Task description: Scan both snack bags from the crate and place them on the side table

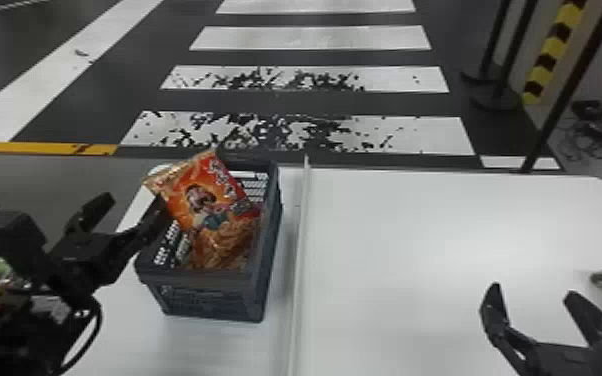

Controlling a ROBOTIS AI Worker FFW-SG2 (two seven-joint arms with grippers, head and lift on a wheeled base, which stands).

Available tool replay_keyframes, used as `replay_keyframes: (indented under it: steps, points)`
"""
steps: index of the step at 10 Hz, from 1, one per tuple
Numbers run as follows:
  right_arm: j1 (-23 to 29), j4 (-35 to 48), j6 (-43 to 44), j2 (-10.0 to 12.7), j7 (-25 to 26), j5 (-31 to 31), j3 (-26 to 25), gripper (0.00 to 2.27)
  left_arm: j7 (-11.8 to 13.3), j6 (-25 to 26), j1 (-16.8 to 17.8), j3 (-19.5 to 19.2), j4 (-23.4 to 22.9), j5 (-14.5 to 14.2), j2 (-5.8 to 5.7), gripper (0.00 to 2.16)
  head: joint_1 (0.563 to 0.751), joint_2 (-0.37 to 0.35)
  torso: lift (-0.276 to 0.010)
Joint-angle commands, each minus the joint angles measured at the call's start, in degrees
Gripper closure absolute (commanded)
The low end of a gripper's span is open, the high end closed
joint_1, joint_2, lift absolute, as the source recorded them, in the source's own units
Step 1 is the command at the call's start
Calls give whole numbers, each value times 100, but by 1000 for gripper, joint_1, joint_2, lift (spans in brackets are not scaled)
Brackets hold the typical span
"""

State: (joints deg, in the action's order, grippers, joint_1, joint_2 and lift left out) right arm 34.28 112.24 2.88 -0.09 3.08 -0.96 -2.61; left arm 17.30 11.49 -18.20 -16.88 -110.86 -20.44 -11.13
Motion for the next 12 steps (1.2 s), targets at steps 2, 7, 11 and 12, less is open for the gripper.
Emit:
replay_keyframes:
  steps: [2, 7, 11, 12]
  points:
    - [-9, 0, -73, 14, 0, 26, 6, 80, 133, 306, 651, -131, 574, -110, -39, 140, 695, 114, -98]
    - [-1, 18, -108, 14, 0, 79, -12, 80, 616, 834, 1828, -78, 1822, -101, -109, 137, 695, 122, -98]
    - [-1, 18, -126, 14, 0, 96, -12, 80, 1205, 1255, 2206, -8, 2315, -57, -135, 191, 695, 97, -98]
    - [-1, 9, -126, 14, 0, 96, -12, 80, 1390, 1255, 2206, -52, 2306, -83, -135, 721, 695, 89, -98]
